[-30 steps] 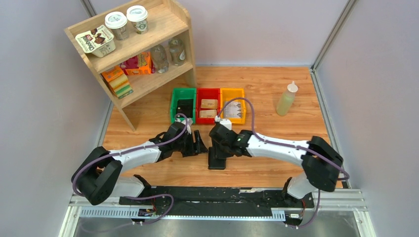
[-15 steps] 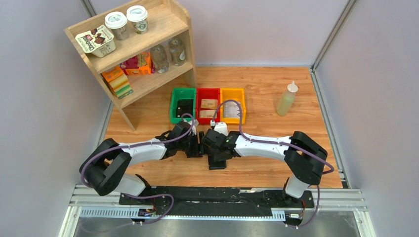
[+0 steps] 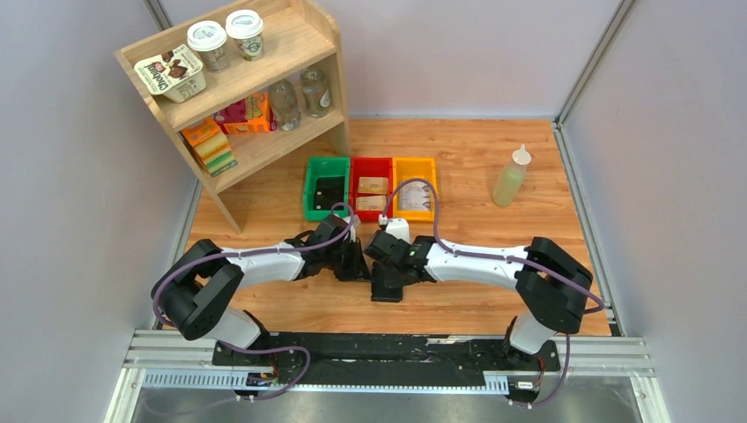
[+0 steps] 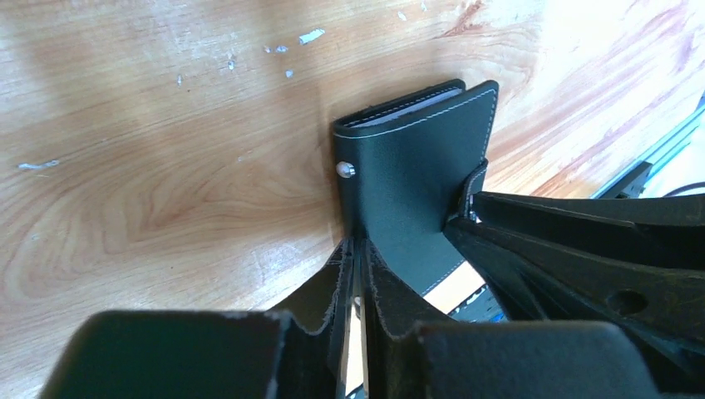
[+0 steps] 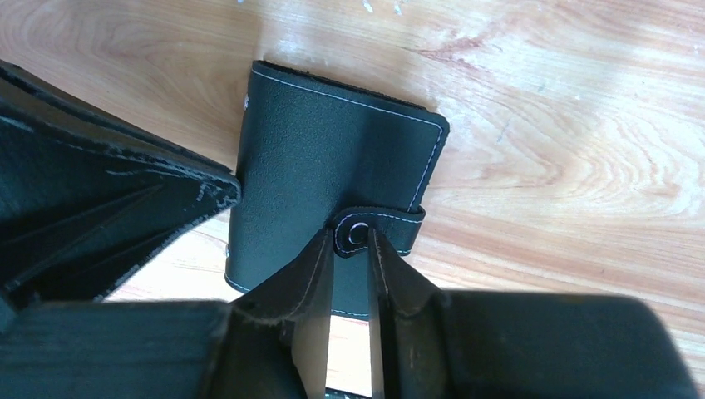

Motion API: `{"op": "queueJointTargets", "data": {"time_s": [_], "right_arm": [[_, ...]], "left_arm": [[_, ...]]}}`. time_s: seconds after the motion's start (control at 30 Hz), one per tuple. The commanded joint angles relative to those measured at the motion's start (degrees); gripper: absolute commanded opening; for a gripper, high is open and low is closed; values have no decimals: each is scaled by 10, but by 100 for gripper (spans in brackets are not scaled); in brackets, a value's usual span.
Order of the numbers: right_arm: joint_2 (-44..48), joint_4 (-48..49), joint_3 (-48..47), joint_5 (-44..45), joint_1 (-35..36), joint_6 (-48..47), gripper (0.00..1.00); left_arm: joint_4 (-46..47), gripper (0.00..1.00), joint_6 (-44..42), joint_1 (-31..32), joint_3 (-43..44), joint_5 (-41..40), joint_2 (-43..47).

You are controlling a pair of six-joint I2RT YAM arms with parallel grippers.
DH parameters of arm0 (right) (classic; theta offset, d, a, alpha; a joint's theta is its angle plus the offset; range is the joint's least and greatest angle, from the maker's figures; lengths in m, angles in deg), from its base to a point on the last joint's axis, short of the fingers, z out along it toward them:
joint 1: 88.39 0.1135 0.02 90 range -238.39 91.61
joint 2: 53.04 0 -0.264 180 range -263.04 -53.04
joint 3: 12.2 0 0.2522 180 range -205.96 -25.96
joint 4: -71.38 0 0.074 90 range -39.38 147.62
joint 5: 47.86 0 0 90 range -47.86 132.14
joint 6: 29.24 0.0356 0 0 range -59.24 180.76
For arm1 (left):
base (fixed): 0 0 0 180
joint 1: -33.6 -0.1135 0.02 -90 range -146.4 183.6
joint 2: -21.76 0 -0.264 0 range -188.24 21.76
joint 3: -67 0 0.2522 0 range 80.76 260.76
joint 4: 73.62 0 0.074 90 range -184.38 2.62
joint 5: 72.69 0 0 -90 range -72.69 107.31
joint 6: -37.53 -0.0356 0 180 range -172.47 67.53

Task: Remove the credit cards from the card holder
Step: Open the card holder at the center of the board.

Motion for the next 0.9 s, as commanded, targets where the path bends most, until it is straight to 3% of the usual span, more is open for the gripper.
{"op": "queueJointTargets", "data": {"time_s": [0.0, 0.17, 0.3, 0.37, 0.43, 0.53, 0.6, 0.73, 0.87], "right_arm": [[52, 33, 36, -8, -18, 12, 3], [117, 94, 100, -49, -47, 17, 0], [162, 202, 178, -128, -91, 35, 0], [169, 234, 201, -138, -97, 37, 0], [169, 262, 216, -151, -102, 36, 0], [160, 325, 253, -191, -113, 48, 0], [154, 372, 275, -207, -120, 64, 0], [154, 415, 305, -227, -132, 74, 0], [161, 439, 323, -230, -141, 74, 0]], "left_arm": [[-26, 13, -5, 3, 19, -20, 3], [-34, 11, -3, 3, 19, -27, 3], [-35, 11, -4, 3, 21, -26, 4], [-34, 16, -8, 3, 19, -28, 14], [-27, 28, -10, 3, 17, -29, 30], [10, 59, -6, 3, 8, -19, 57], [29, 74, -1, 3, 6, -10, 61], [41, 79, 2, 3, 26, 16, 25], [38, 74, 5, 3, 43, 31, -25]]}}
